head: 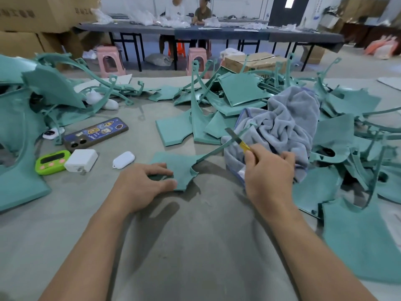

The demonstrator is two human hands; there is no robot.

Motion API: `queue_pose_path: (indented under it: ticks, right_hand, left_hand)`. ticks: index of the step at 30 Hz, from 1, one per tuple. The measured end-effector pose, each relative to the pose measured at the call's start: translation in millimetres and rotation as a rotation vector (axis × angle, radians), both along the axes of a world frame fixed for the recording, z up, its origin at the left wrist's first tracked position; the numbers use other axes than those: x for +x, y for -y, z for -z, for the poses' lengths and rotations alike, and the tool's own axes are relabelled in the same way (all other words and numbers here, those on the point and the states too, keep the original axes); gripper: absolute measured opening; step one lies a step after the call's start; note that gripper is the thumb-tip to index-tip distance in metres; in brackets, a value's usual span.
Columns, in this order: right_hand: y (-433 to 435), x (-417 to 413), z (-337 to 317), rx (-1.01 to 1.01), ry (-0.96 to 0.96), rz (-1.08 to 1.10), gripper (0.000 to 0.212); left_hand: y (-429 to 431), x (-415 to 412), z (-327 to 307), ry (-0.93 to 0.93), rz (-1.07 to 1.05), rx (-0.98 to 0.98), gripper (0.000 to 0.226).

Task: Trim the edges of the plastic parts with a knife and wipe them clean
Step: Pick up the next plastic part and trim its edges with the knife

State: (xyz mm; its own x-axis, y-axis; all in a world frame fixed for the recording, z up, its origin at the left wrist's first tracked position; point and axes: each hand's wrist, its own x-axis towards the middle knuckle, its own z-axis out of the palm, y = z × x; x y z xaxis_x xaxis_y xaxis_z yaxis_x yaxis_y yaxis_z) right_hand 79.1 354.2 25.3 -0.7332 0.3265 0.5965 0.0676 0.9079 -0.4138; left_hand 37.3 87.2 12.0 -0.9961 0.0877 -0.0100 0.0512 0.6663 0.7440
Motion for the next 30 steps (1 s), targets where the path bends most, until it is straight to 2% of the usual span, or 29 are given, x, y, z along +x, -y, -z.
queue_pose_path:
  ticks: [2, 3, 6, 9, 11, 12, 14, 16, 17, 18, 20, 22, 24, 25, 26, 28, 30]
  right_hand:
    - [4.9, -0.4, 2.3, -0.019, 0.005, -0.048, 0.031]
    - [4.8, -1.3, 3.5, -0.046, 0.018, -0.072, 0.031]
    - [5.4, -0.8, 7.0, -0.109, 0.017, -0.123, 0.031]
    - [10.3, 2.3, 8.8, -0.134, -0.002, -0.144, 0.031]
    - [11.1, 1.7, 8.5, -0.144, 0.011, -0.177, 0.031]
    - [10.6, 1.2, 8.2, -0.155, 0.016, -0.193, 0.03]
    - [7.9, 0.1, 6.6, -0.184, -0.009, -0.232, 0.029]
    - [6.8, 0.4, 3.0, -0.222, -0.064, -0.27, 0.028]
    - [6.4, 0.5, 1.8, -0.245, -0.088, -0.286, 0.027]
    - [6.5, 0.7, 1.4, -0.273, -0.104, -0.302, 0.027]
    - [9.5, 2.8, 2.7, -0.34, -0.112, -0.343, 0.028]
    - [14.8, 5.5, 4.8, -0.375, -0.094, -0.364, 0.03]
    - [21.7, 6.7, 4.8, -0.416, -0.058, -0.378, 0.034]
    - [25.7, 6.8, 3.2, -0.452, -0.04, -0.397, 0.035]
    - [29.9, 6.7, 1.0, -0.49, -0.021, -0.434, 0.037]
    - [39.7, 6.8, -5.5, -0.54, 0.039, -0.544, 0.038]
    - [52.8, 6.0, -13.0, -0.599, 0.12, -0.655, 0.032]
  left_hand:
    - [-6.2, -1.2, 3.7, -0.077, -0.149, 0.028, 0.06]
    - [-10.9, -0.3, 4.8, -0.087, -0.172, -0.019, 0.074]
    - [-18.7, -1.1, 6.0, -0.02, -0.107, -0.149, 0.104]
    - [-12.4, -8.1, -5.0, 0.089, -0.052, -0.051, 0.126]
    - [-8.1, -8.9, -13.7, 0.111, -0.074, -0.019, 0.131]
    - [-6.4, -7.6, -15.6, 0.122, -0.124, 0.057, 0.129]
    - [-0.2, -3.9, -14.9, 0.154, -0.226, 0.364, 0.115]
    - [3.0, 0.6, -17.0, 0.156, -0.25, 0.696, 0.068]
    - [3.6, 1.8, -18.8, 0.116, -0.271, 0.792, 0.042]
    - [2.6, 1.0, -20.5, 0.036, -0.302, 0.851, 0.029]
    - [-1.4, 0.2, -22.3, -0.178, -0.388, 0.918, 0.039]
    - [-6.1, 4.4, -21.4, -0.365, -0.39, 0.848, 0.035]
    - [-13.5, 11.0, -17.8, -0.523, -0.258, 0.506, 0.033]
    - [-15.8, 12.0, -11.0, -0.589, -0.192, 0.343, 0.04]
    - [-17.1, 12.2, -7.0, -0.606, -0.144, 0.263, 0.049]
    - [-17.1, 10.9, -3.8, -0.54, -0.114, 0.244, 0.066]
    - [-16.3, 9.9, -2.5, -0.474, -0.124, 0.221, 0.069]
